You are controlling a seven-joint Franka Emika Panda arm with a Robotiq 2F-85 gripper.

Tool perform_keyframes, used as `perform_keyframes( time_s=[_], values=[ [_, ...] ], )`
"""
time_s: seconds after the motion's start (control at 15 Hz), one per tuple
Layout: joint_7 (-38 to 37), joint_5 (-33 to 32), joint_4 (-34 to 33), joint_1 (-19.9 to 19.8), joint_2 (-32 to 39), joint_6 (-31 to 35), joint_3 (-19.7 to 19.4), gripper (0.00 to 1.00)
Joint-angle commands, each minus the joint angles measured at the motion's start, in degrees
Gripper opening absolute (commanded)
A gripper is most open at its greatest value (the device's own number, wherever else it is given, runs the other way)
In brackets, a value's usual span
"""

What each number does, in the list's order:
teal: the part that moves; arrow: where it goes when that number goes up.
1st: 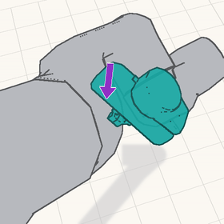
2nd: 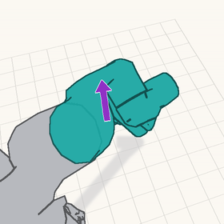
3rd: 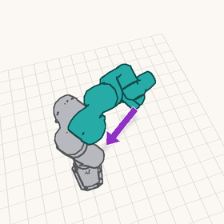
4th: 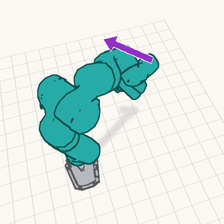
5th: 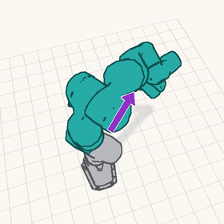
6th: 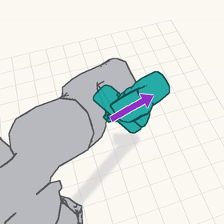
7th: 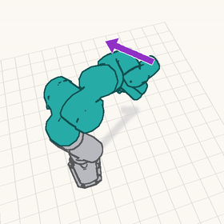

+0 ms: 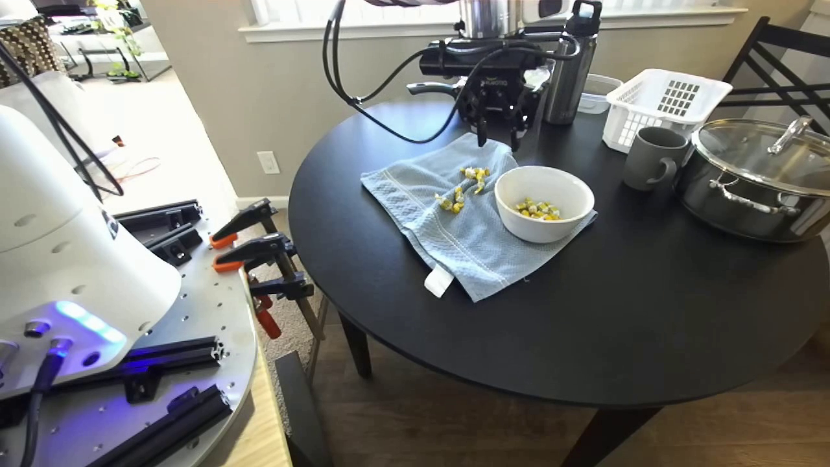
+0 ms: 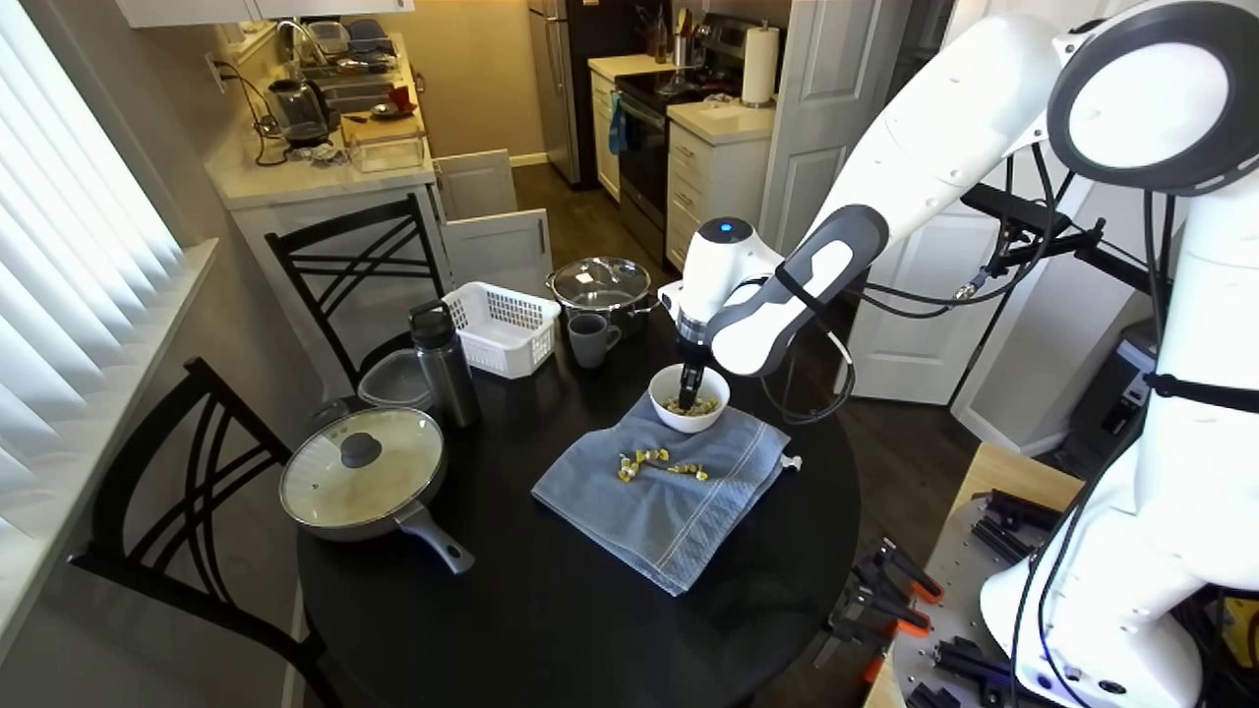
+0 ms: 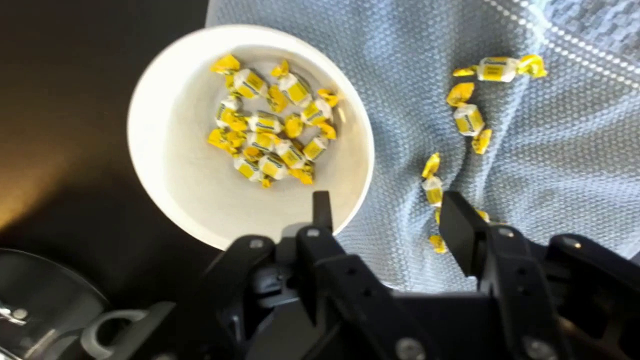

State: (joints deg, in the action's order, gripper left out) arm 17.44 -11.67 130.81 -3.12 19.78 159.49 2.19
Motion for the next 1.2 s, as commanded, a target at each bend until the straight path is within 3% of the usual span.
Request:
perform_keyframes(
  time_s=[0.0, 0.2, 1.13],
  values=[
    [2.65, 2.56, -1.06, 0.03, 3.04, 0.35, 3.44, 0.9],
    [3.39, 3.22, -3.06, -0.3, 6.65, -0.1, 5.43, 1.0],
    [9.88, 1.58, -15.8, -0.98, 21.27, -1.84, 8.96, 1.0]
  ],
)
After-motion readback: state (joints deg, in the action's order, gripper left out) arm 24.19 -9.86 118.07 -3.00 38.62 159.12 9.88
